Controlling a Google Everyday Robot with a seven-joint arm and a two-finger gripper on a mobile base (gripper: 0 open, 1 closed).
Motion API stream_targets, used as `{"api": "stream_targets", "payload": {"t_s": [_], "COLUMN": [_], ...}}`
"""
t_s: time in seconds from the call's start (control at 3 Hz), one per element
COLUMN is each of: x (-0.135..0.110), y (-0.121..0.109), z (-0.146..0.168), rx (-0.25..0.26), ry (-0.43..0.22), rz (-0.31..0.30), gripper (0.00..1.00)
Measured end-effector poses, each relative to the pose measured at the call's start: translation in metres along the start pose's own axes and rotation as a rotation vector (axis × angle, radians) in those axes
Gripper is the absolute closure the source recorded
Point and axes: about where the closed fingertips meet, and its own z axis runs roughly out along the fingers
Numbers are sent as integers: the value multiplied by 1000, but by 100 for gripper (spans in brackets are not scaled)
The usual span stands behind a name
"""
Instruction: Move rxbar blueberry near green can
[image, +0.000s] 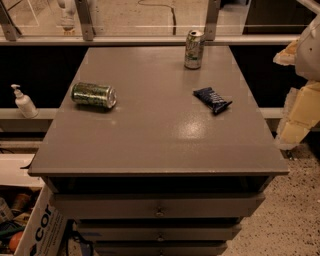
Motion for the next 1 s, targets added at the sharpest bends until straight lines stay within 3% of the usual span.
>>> {"api": "stream_targets", "payload": {"t_s": [0.67,1.0], "x": [-4,-5], "y": [1,-6], "z": [5,33], "rx": [3,-23], "ry": [-14,-73], "rz": [7,51], "gripper": [0,0]}}
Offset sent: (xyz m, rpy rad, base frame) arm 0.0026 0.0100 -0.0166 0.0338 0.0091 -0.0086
